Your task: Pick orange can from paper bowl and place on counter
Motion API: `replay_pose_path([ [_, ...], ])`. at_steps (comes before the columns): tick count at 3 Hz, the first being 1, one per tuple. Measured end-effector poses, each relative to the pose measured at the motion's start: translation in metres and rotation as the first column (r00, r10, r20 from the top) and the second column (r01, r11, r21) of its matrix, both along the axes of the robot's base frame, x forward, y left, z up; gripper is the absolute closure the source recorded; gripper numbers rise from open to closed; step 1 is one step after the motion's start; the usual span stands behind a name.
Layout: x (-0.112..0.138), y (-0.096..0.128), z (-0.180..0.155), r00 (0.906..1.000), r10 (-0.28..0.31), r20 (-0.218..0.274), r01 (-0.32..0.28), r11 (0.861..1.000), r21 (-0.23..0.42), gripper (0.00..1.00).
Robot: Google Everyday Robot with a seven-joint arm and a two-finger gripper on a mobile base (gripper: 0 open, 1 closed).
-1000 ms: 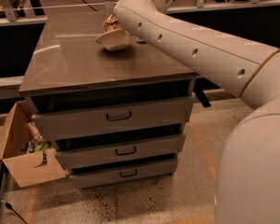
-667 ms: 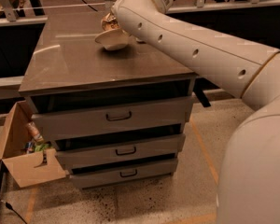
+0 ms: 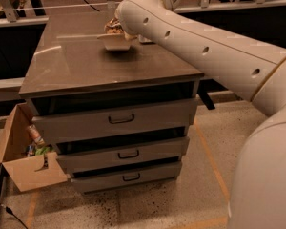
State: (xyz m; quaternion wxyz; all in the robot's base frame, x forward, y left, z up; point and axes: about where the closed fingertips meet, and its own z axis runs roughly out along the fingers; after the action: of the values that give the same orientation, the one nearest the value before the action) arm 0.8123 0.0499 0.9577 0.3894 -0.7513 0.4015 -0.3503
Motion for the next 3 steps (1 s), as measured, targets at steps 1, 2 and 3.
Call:
replay_pose_path([
  [1,-0.012,0.002,-0.001,0.9975,-0.037,-0.060,0.041,0.998,0.052,1.00],
  [2,-0.021,0.004,-0.002,0.9932,-0.065,-0.096,0.073,0.994,0.084,1.00],
  [3,-0.026,0.005,0.000,0.9929,-0.085,-0.084,0.090,0.994,0.062,1.00],
])
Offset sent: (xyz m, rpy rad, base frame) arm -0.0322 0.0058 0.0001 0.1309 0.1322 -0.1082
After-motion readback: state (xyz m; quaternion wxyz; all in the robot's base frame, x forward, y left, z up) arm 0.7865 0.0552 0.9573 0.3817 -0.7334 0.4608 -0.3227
